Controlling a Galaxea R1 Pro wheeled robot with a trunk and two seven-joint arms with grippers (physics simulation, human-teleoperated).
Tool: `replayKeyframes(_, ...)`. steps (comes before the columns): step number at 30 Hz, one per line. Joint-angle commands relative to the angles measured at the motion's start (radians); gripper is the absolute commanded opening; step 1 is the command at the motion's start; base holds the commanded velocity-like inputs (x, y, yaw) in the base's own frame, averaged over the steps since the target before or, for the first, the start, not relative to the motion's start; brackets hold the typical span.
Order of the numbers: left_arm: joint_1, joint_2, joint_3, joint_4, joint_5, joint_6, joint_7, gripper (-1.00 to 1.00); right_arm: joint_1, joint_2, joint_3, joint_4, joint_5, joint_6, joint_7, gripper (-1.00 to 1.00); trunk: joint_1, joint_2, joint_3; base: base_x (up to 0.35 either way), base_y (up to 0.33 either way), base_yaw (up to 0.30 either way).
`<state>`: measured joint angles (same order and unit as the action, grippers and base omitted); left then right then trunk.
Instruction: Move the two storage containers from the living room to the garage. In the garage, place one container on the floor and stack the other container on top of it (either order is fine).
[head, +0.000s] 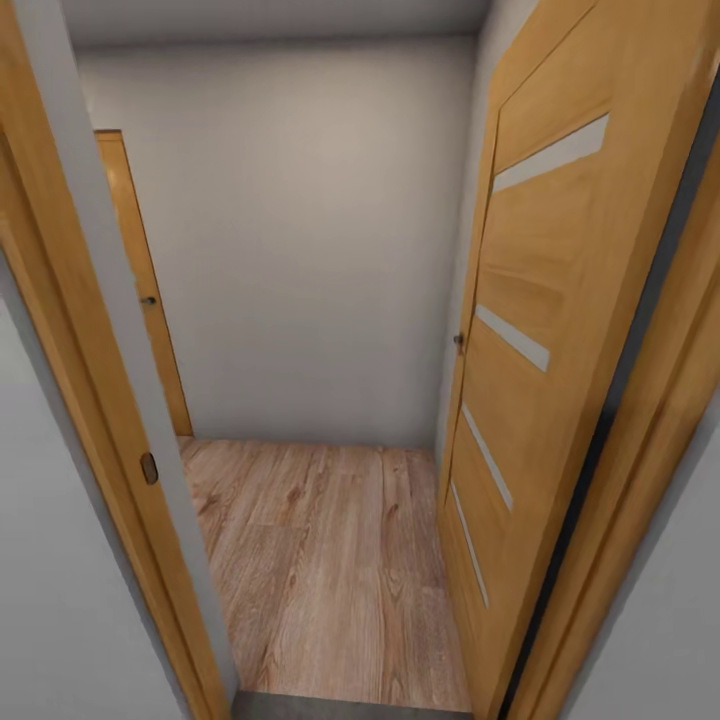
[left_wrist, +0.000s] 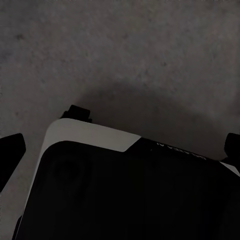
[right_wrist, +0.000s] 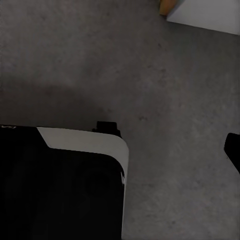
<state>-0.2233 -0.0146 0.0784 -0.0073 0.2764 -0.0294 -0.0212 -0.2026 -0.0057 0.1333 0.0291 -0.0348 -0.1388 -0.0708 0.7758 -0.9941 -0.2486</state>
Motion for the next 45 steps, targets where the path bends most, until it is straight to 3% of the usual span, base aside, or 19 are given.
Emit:
replayKeyframes(1, -0.001, 0.000, 0.007, 0.001, 0.002, -0.003, -0.002, 1.00, -0.001, 0.000, 0.008, 0.003, -0.004, -0.005, -0.003, 1.00, 0.000, -0.001, -0.001, 0.000, 0.067, 0.000)
replayKeyframes(11, -0.001, -0.002, 0.006, 0.001, 0.000, -0.003, -0.003, 1.00, -0.001, 0.000, 0.008, 0.003, -0.004, -0.005, -0.003, 1.00, 0.000, -0.001, -0.001, 0.040, 0.043, 0.000)
replayKeyframes(45, -0.001, -0.001, 0.007, 0.001, 0.001, -0.003, -0.003, 1.00, -0.001, 0.000, 0.008, 0.003, -0.004, -0.005, -0.003, 1.00, 0.000, -0.001, -0.001, 0.302, 0.000, 0.000)
